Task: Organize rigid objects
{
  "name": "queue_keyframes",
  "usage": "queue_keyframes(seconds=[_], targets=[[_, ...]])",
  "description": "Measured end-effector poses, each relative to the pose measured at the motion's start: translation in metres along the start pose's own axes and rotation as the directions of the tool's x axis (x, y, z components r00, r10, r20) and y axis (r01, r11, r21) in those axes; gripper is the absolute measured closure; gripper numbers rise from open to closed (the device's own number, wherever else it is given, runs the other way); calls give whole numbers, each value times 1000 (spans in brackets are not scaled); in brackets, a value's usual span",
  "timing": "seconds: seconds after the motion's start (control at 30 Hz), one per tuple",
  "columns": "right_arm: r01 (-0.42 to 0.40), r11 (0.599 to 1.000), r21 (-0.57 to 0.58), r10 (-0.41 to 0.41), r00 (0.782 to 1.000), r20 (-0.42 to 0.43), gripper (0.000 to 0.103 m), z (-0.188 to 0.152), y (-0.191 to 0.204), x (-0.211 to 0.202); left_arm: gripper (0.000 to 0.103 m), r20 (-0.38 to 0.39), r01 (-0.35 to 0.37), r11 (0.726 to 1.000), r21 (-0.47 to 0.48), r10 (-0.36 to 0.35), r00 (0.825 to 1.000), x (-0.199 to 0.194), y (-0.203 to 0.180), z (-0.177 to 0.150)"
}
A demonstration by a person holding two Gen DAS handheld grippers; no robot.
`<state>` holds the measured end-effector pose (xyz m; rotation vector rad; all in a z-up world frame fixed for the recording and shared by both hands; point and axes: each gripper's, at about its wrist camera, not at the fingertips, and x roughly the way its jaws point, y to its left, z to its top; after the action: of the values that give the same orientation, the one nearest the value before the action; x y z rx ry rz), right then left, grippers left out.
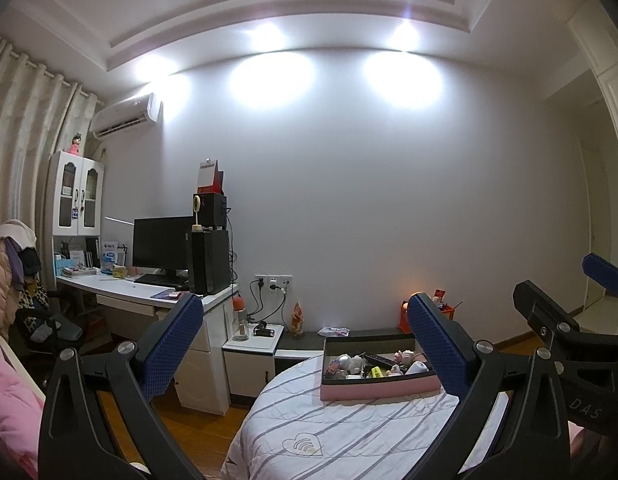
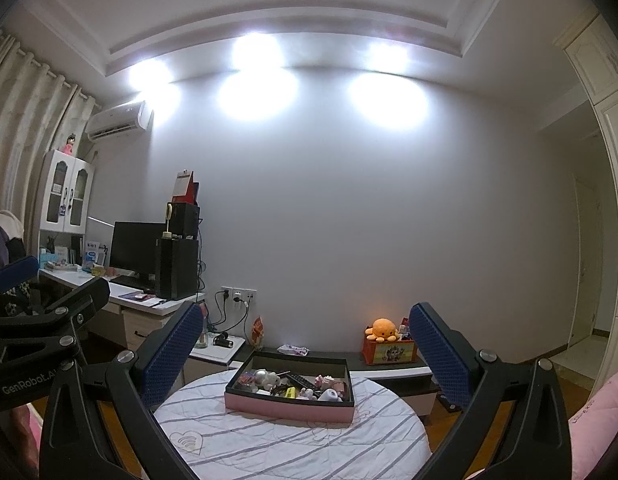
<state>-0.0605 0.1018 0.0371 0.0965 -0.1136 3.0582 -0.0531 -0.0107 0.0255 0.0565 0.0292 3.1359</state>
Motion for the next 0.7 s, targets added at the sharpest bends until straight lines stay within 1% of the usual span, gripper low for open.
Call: queue_keyframes(seconds=[0.17,0.7], targets=[[0,1000,-1,0,1000,7,0,-1,-2,1,0,5,-2,1000,-1,2,1000,-2,1,0],[2,1000,1,-2,1000,-18,0,-7,-6,7,0,0,0,1000,18,0,1000,1,-1,-4]])
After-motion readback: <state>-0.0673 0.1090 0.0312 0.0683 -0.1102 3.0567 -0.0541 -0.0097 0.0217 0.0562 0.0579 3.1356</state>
